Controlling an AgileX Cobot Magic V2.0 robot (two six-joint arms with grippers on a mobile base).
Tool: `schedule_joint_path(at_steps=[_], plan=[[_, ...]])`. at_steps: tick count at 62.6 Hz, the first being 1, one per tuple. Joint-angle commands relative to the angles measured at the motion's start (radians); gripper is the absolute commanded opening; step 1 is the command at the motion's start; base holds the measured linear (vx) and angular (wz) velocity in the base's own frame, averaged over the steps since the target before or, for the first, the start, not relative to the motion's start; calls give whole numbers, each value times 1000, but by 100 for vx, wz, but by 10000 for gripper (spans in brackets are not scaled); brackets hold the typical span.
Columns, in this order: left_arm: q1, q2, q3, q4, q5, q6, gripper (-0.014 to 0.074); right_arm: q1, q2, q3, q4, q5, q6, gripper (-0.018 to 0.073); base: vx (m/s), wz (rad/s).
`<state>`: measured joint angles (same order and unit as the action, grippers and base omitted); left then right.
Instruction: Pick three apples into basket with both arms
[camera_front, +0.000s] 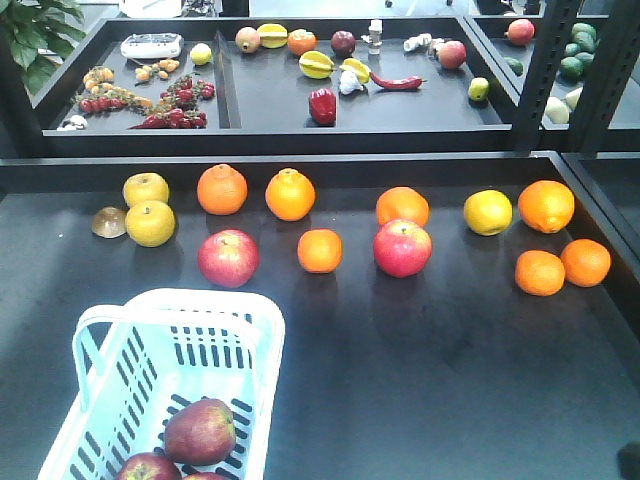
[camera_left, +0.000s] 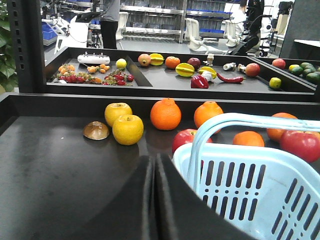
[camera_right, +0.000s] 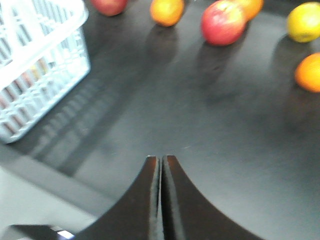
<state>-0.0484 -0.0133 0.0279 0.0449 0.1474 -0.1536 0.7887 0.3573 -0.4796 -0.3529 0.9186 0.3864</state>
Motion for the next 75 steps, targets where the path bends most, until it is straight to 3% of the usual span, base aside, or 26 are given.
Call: schedule_joint_path(at_steps=[1, 10, 16, 29, 42, 51, 64, 75], plan=[[0, -13, -25, 1, -82, -1, -6, -5, 18, -23, 46, -97, -6, -5, 0, 0], [0, -13, -25, 1, -82, -1, -6, -9, 18, 43, 44, -265, -26, -5, 0, 0], [0, -13, -25, 1, -82, -1, -6, -60, 18, 124, 67, -348, -35, -5, 0, 0], [0, -13, -25, 1, -82, -1, -6, -299, -16, 247, 215, -507, -35, -5, 0, 0], [0, -13, -25, 1, -82, -1, -6, -520, -177, 407, 239, -766, -35, -5, 0, 0], [0, -13, -25, 1, -82, -1, -6, -624, -300, 524, 242, -880, -35, -5, 0, 0], [0, -12, -25, 1, -82, -1, -6, -753, -382, 522, 169, -854, -36, -5, 0, 0], [0, -12, -25, 1, -82, -1, -6, -784, -382, 522, 115, -854, -36, -5, 0, 0]])
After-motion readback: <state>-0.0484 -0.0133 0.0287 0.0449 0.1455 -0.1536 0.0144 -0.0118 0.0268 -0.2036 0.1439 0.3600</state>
